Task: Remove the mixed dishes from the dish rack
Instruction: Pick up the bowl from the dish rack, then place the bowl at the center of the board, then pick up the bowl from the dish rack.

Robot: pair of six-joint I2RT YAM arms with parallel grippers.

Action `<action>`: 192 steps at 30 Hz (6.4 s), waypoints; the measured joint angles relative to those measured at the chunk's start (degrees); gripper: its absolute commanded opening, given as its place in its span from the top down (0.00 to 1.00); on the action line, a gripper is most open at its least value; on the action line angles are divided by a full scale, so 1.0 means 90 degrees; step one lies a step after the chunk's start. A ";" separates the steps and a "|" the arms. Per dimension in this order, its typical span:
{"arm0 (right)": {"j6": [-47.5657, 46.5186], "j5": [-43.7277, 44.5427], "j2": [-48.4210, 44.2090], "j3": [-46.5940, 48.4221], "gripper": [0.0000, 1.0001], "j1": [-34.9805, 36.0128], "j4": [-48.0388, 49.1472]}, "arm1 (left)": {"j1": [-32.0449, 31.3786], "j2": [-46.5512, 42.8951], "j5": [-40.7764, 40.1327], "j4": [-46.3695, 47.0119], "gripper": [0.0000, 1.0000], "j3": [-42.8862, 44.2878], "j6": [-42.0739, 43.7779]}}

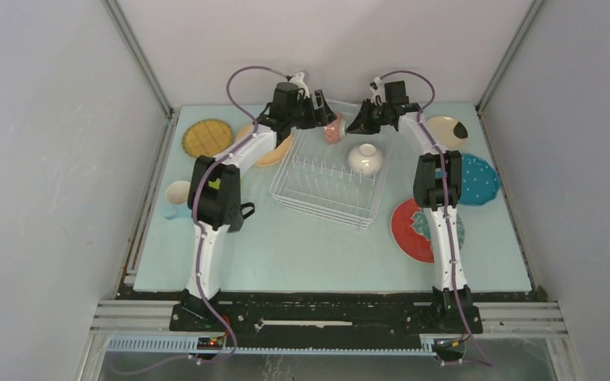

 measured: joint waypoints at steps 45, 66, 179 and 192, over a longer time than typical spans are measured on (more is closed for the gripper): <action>-0.1030 -0.1768 -0.3466 -0.2936 0.46 -0.0415 0.1122 | 0.0362 0.0629 0.1991 0.2356 1.00 -0.0505 -0.2392; -0.3876 -0.2533 -0.7580 -0.6271 0.40 -0.0381 -0.0452 | -0.0024 -0.4495 0.1685 0.2552 1.00 -0.4527 -0.0658; -0.2815 -0.1168 -0.8184 -0.8869 0.07 -0.1139 0.1299 | -0.0852 0.0568 -0.0029 -0.1688 0.34 0.0595 0.0046; -0.2832 -0.1168 -0.8087 -0.8854 0.08 -0.1137 0.1285 | -0.0695 0.0702 0.0087 -0.1588 0.58 0.0563 -0.0097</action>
